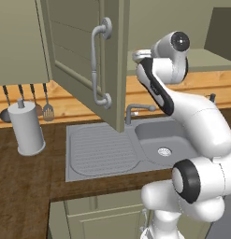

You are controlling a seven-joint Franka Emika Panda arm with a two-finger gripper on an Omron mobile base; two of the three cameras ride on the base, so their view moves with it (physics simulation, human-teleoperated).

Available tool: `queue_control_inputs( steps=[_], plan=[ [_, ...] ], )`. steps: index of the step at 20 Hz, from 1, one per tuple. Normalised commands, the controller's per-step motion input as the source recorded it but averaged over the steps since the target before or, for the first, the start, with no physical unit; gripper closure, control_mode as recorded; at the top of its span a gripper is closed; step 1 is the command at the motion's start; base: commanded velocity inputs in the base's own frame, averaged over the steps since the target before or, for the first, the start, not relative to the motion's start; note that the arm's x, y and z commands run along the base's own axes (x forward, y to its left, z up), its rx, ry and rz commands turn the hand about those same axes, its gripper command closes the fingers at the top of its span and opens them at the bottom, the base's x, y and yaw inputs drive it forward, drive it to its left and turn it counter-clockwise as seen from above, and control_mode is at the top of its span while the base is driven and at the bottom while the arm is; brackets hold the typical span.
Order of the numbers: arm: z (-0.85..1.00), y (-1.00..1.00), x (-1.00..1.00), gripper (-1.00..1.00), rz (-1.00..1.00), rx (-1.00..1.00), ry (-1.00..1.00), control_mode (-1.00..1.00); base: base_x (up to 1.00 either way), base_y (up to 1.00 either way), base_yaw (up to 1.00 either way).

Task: Open the cabinet, pick up the bread from the cabinet and place it in the basket. Then move the basket to the dining counter.

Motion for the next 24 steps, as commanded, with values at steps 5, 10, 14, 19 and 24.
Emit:
queue_control_inputs(
  steps=[5,10,14,19,24],
  plan=[
    [-0.03,0.0,0.37,-1.0,0.0,0.0,0.01,-1.0,0.0,0.0,0.0],
    [-0.1,0.0,0.24,-1.0,0.0,0.0,0.0,-1.0,0.0,0.0,0.0],
    [-0.15,0.0,0.31,-1.0,0.0,0.0,0.0,-1.0,0.0,0.0,0.0],
    [-0.12,0.0,0.35,-1.0,0.0,0.0,0.0,-1.0,0.0,0.0,0.0],
    [-0.1,0.0,0.36,-1.0,0.0,0.0,0.0,-1.0,0.0,0.0,0.0]
  ],
)
